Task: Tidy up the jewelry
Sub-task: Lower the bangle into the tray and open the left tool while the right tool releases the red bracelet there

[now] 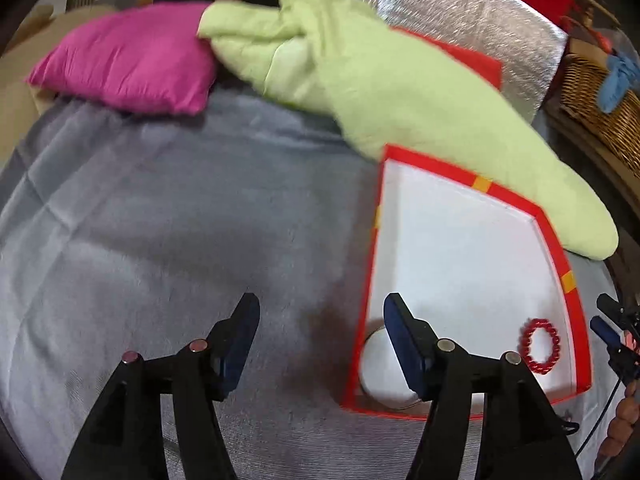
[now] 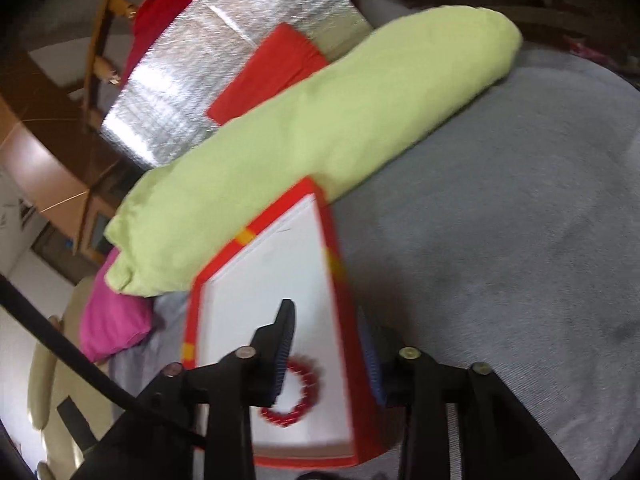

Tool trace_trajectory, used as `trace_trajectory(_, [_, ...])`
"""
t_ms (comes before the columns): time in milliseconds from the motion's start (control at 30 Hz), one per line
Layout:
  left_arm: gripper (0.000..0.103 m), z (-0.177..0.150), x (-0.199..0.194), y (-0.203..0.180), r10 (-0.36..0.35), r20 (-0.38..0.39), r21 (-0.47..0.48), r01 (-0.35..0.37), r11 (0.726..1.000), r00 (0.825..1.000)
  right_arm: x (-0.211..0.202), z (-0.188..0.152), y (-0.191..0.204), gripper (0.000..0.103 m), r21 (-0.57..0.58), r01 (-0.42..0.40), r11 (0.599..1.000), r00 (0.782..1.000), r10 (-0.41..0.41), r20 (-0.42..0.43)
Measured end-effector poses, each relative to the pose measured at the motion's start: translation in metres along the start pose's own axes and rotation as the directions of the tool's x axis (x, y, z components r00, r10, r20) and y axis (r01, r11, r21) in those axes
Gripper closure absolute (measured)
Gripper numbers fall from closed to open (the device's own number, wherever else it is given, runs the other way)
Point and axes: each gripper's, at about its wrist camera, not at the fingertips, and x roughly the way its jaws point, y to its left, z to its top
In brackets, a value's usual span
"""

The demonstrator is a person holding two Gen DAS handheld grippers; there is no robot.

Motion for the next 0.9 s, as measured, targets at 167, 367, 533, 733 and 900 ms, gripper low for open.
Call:
trace_trajectory(167, [0.038, -0.009, 0.009, -0.003, -0.108, -0.088, -0.021, 0.106, 0.994, 0.990, 0.021, -0.003, 0.001, 0.061, -0.026, -0.012, 1.000, 0.998, 0.010, -0.068])
trace_trajectory(367, [0.046, -0.022, 0.010, -0.016, -0.194, -0.148, -0.004, 0.196, 0.981, 0.970, 0.028, -0.012, 0.012, 0.070, -0.094, 0.020, 0.995, 0.997, -0.027, -0.075])
trace_trajectory(533, [0.046, -0.026, 0.001, -0.024, -0.152, -0.140, 0.042, 0.160, 0.986, 0.978, 0.031, -0.015, 0.017, 0.070, -0.138, 0.020, 0.990, 0.997, -0.030, -0.074])
trace_trajectory(733, [0.046, -0.034, -0.021, -0.023, -0.114, -0.132, 0.065, 0.124, 0.990, 0.985, 0.040, -0.019, 0.024, 0.070, -0.163, -0.001, 0.987, 0.995, -0.016, -0.102])
trace_trajectory(900, [0.046, -0.038, -0.033, -0.003, -0.113, -0.133, 0.045, 0.120, 0.992, 0.985, 0.040, -0.026, 0.030, 0.069, -0.159, -0.036, 0.987, 0.989, 0.012, -0.150])
